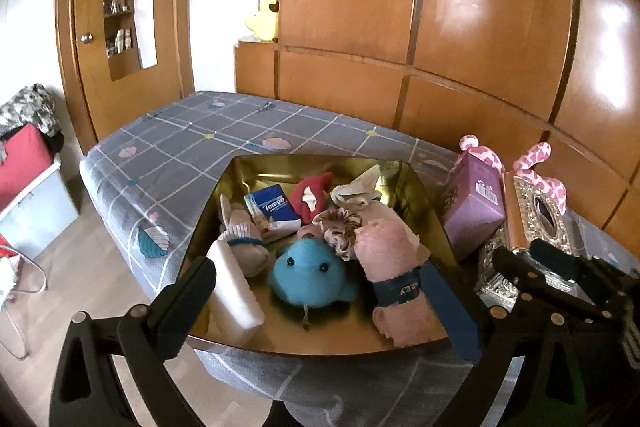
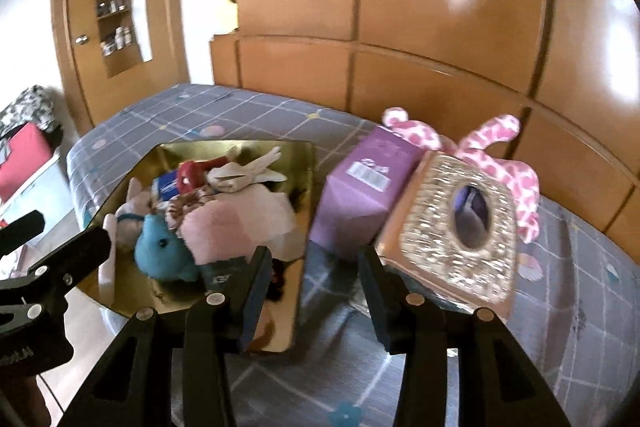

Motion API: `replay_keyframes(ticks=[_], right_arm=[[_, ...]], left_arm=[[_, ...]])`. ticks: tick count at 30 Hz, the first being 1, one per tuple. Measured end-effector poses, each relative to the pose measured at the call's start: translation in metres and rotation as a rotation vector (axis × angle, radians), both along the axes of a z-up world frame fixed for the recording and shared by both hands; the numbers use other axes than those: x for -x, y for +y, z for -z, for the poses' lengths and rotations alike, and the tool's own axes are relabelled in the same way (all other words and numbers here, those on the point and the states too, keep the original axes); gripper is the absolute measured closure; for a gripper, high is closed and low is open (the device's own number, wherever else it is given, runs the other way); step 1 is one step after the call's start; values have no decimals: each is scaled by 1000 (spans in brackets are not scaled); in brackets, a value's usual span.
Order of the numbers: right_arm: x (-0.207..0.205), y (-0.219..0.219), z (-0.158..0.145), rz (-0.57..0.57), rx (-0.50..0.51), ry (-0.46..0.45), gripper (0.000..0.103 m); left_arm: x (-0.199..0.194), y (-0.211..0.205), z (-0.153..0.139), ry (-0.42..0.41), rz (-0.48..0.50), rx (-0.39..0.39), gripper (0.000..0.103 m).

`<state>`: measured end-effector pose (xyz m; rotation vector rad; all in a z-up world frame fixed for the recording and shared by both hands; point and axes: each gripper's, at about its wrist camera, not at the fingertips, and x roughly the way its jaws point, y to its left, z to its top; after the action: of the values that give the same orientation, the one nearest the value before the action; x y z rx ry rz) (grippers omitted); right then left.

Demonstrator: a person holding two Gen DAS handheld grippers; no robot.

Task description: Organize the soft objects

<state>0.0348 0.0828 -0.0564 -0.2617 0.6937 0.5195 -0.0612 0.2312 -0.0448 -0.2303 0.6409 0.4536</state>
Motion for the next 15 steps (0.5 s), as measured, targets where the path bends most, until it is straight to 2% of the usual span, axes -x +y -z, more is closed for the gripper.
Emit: replay_keyframes(ticks=[6,15], right_arm=[[0,-13,-4,37,-15,-9,58],[6,-11,-7,32,-18,-25,58]], left_arm=[[1,-9,-3,5,-15,-36,0],[4,-7,-5,-1,-33,-42,0]])
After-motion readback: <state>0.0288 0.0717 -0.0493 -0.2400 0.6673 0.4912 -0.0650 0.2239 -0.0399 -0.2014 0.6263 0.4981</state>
